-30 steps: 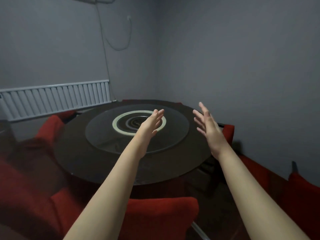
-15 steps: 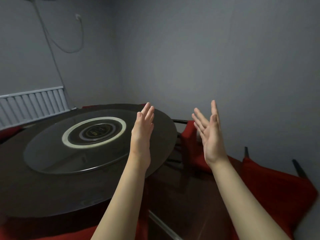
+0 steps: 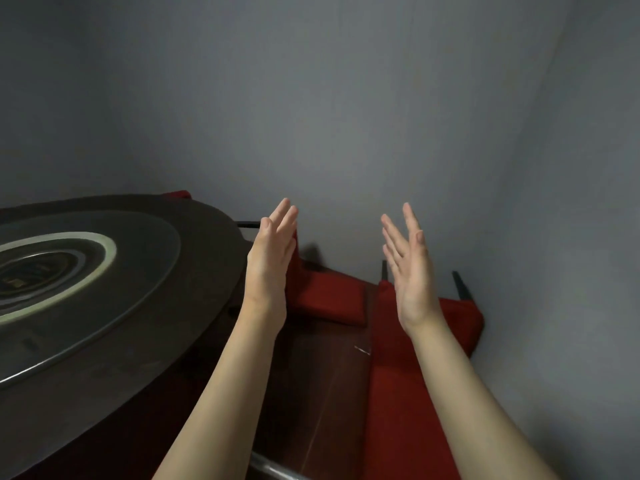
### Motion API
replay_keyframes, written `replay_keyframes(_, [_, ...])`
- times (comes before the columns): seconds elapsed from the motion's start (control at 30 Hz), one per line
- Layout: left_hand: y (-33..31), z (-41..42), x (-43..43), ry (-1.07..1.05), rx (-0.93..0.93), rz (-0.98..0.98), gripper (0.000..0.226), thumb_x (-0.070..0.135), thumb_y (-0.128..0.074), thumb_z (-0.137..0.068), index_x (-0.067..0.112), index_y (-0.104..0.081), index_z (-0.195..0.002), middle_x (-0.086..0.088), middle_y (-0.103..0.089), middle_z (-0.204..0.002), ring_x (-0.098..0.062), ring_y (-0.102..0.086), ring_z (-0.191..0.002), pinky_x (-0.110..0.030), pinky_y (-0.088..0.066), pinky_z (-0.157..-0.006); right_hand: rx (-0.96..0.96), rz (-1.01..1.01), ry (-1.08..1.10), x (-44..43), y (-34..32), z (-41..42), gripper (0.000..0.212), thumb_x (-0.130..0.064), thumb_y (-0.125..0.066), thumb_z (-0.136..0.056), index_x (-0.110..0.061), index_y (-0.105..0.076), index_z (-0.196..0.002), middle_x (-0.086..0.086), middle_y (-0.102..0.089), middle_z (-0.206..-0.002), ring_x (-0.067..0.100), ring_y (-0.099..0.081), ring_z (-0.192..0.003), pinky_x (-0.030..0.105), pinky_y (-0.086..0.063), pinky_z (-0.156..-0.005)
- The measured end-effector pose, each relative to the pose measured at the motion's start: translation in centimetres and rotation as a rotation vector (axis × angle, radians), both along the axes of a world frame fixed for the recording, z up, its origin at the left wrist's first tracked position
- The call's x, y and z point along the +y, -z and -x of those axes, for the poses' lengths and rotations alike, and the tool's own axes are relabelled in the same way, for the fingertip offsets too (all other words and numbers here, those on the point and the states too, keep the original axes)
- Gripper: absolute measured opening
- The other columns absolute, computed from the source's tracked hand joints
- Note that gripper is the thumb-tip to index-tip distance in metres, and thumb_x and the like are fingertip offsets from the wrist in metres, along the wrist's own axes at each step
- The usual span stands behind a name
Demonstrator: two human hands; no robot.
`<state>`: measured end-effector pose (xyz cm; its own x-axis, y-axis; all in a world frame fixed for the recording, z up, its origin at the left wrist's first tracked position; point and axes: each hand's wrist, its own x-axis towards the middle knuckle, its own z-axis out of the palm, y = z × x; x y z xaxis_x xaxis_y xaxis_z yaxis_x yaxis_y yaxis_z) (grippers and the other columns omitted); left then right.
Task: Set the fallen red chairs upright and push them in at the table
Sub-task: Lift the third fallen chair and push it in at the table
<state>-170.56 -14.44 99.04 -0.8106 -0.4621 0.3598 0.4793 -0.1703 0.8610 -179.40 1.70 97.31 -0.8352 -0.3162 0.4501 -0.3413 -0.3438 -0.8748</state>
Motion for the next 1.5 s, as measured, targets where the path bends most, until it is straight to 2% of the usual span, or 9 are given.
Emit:
replay_keyframes(0.1, [0.5,3.2,2.3,0.057,-0.047,-0.016,0.047,0.043,-0.019,-0.104,0.025,-0.042,-0.141,0.0,-0.042,-0.15,-0.012,-0.035,-0.14,-0.033,-0.026,-0.117,-0.029,-0.005,0.077,2.4,1.2,2.0,0.06,-0.057,-0.026,-0.09,-0.036,-0.03,-0.145,-0.007,-0.051,-0.141,-0.001,-0.044,-0.131,0.019,-0.031,-0.11])
replay_keyframes(0.17, [1.1,5.1,2.8,0.11,-0.039,-0.025,0.053,0.042,-0.021,-0.103,0.017,-0.037,-0.147,-0.003,-0.042,-0.15,-0.014,-0.035,-0.14,-0.03,-0.031,-0.114,-0.044,-0.007,0.131,3.7,1.8,3.2,0.061,-0.057,-0.025,-0.09,-0.033,-0.029,-0.146,-0.006,-0.052,-0.14,0.001,-0.043,-0.133,0.021,-0.03,-0.112])
replay_keyframes(0.33, [3.3,9.8,4.0,0.22,-0.083,-0.021,0.055,0.04,-0.016,-0.104,0.012,-0.031,-0.149,-0.007,-0.036,-0.153,-0.015,-0.03,-0.142,-0.037,-0.02,-0.12,-0.143,0.022,0.234,7.3,4.7,5.6,0.061,-0.061,-0.024,-0.09,-0.04,-0.029,-0.147,-0.004,-0.052,-0.143,0.004,-0.042,-0.135,0.028,-0.028,-0.114])
replay_keyframes(0.5, [6.2,14.1,4.1,0.334,-0.096,0.006,0.063,0.055,-0.031,-0.091,0.02,-0.045,-0.142,0.001,-0.051,-0.143,-0.008,-0.045,-0.133,-0.031,-0.031,-0.113,-0.216,0.015,0.374,8.5,7.5,7.6,0.049,-0.062,-0.025,-0.09,-0.051,-0.036,-0.136,-0.007,-0.055,-0.139,0.004,-0.043,-0.134,0.028,-0.027,-0.114])
replay_keyframes(0.67, [9.2,18.1,4.6,0.427,-0.148,-0.009,0.055,0.054,-0.034,-0.092,0.025,-0.052,-0.135,0.004,-0.056,-0.138,-0.006,-0.05,-0.128,-0.025,-0.037,-0.104,-0.244,0.007,0.502,8.6,10.0,9.6,0.046,-0.058,-0.025,-0.092,-0.051,-0.037,-0.135,-0.009,-0.056,-0.136,0.003,-0.045,-0.132,0.024,-0.029,-0.111])
replay_keyframes(0.83, [11.6,21.2,5.6,0.504,-0.203,0.0,0.056,0.054,-0.035,-0.092,0.025,-0.052,-0.136,0.004,-0.056,-0.138,-0.007,-0.051,-0.128,-0.028,-0.036,-0.106,-0.293,-0.003,0.575,9.4,12.6,10.7,0.044,-0.058,-0.026,-0.092,-0.053,-0.036,-0.134,-0.008,-0.053,-0.139,0.0,-0.045,-0.132,0.022,-0.029,-0.11])
replay_keyframes(1.03, [13.5,24.9,7.7,0.535,-0.263,0.033,0.057,0.057,-0.034,-0.092,0.027,-0.052,-0.137,0.007,-0.055,-0.139,-0.005,-0.05,-0.128,-0.028,-0.035,-0.107,-0.354,-0.02,0.611,11.4,15.1,13.9,0.046,-0.059,-0.027,-0.092,-0.051,-0.033,-0.136,-0.006,-0.052,-0.141,0.001,-0.044,-0.133,0.028,-0.025,-0.115])
replay_keyframes(1.17, [15.1,28.0,9.6,0.506,-0.312,0.037,0.056,0.057,-0.033,-0.092,0.028,-0.051,-0.137,0.007,-0.055,-0.139,-0.005,-0.049,-0.128,-0.029,-0.035,-0.108,-0.381,-0.066,0.594,13.4,16.9,17.4,0.053,-0.069,-0.033,-0.086,-0.053,-0.033,-0.137,-0.009,-0.051,-0.142,0.0,-0.044,-0.132,0.025,-0.027,-0.113])
replay_keyframes(1.5, [23.1,34.3,15.9,0.355,-0.51,0.0,0.052,0.059,-0.035,-0.092,0.032,-0.053,-0.133,0.009,-0.056,-0.137,-0.004,-0.05,-0.127,-0.031,-0.035,-0.109,-0.567,-0.152,0.442,19.7,24.2,26.3,0.045,-0.057,-0.031,-0.092,-0.05,-0.032,-0.136,-0.006,-0.049,-0.143,-0.002,-0.046,-0.129,0.018,-0.032,-0.104])
